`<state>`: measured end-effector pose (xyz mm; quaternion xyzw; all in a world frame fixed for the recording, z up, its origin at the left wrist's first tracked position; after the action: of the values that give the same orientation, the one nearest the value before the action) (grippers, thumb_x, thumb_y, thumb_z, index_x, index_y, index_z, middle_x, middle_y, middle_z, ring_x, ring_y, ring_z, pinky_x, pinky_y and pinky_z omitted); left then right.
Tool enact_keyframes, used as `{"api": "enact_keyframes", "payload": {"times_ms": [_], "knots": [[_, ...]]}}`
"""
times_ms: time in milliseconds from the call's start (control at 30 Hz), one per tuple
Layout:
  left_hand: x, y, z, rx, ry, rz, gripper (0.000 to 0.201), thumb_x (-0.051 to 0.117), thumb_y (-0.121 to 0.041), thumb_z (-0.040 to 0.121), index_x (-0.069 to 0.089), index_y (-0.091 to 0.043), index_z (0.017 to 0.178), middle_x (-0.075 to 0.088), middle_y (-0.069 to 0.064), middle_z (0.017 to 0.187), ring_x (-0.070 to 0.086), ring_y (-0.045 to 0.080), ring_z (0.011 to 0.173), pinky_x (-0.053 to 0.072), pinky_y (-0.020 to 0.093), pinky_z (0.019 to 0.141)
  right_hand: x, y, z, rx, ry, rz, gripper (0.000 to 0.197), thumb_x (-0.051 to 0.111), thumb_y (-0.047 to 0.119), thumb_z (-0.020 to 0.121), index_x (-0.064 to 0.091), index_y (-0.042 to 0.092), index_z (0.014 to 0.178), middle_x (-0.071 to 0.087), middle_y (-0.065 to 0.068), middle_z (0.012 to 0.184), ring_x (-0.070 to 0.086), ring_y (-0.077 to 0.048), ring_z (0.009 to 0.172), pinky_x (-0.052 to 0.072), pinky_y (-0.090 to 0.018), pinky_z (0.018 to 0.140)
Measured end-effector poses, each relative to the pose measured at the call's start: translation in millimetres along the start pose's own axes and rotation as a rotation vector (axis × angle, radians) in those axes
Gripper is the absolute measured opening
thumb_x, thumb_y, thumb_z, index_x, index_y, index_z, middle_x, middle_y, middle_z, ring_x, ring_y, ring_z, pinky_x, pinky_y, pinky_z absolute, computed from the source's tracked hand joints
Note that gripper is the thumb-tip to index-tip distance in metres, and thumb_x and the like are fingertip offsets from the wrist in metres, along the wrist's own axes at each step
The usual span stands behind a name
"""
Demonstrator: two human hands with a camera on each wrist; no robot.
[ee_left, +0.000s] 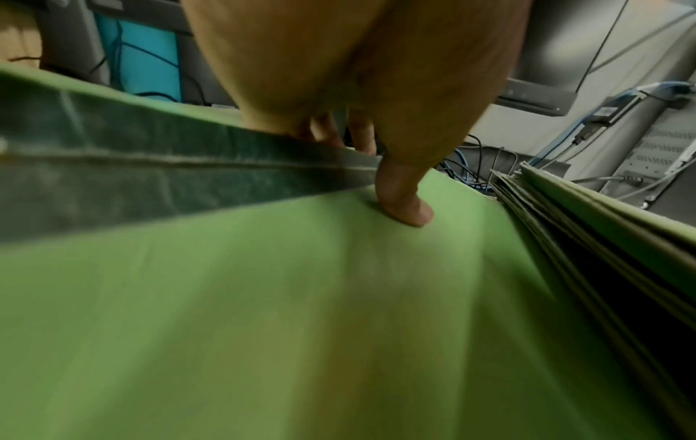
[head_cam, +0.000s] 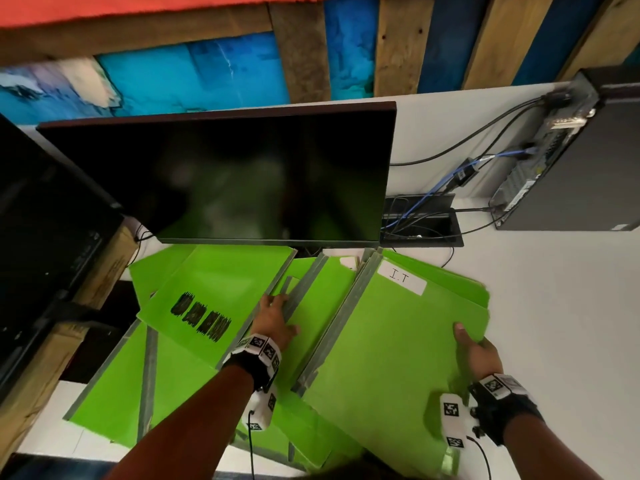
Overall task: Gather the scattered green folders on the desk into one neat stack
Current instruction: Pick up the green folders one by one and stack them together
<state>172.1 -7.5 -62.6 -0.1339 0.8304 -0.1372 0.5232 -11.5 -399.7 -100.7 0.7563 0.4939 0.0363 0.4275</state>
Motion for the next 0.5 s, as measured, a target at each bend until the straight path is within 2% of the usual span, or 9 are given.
{"api": "enact_keyframes", "payload": {"times_ms": [100,233,367,500], "knots": [[14.1,10.4,-11.2,-0.017,0.084,-0.019,0.078,0.081,-0.027,0.071,0.039,-0.02,0.136,0.032,0.009,0.138,0.051,0.031,0.118,0.045,0.037,0.101,0.2,0.5,-2.1,-0.002,0.003,-0.01,0.051,0.057,0.038,0.09,0.058,-0.001,0.122,0.06,-0.024,0.124,0.056,-0.039,0.112,0.04,-0.036,0.091],[12.6,12.3,-17.5,-0.013,0.022,0.137,0.08,0.08,-0.039,0.069,0.038,-0.022,0.135,0.027,0.005,0.141,0.031,0.029,0.133,0.039,0.041,0.108,0.6,0.6,-3.4,-0.008,0.02,-0.016,0.05,0.056,0.037,0.091,0.057,-0.002,0.123,0.059,-0.024,0.126,0.055,-0.04,0.114,0.038,-0.035,0.09],[10.5,9.8,-9.9,-0.041,0.065,0.042,0.084,0.082,-0.041,0.066,0.039,-0.016,0.134,0.031,0.006,0.138,0.042,0.027,0.128,0.041,0.038,0.107,-0.2,2.5,-4.3,-0.008,0.018,-0.025,0.05,0.057,0.036,0.091,0.057,-0.002,0.124,0.058,-0.024,0.127,0.055,-0.04,0.114,0.039,-0.036,0.093],[6.3,11.8,-4.1,-0.111,0.074,-0.258,0.077,0.079,-0.035,0.073,0.036,-0.011,0.132,0.053,0.011,0.131,0.055,0.028,0.117,0.046,0.036,0.098,-0.3,4.1,-4.2,-0.011,0.022,-0.044,0.051,0.056,0.037,0.091,0.056,-0.002,0.124,0.057,-0.024,0.128,0.054,-0.04,0.115,0.039,-0.038,0.096]]}}
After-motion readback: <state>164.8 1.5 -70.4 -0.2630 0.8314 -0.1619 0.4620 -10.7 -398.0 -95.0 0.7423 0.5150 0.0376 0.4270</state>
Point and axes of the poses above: each hand's wrist, its own z-axis towards the middle knuckle, its own x-axis out of the palm, y = z × x, the point moved 9 cm from there along z, towards the middle knuckle
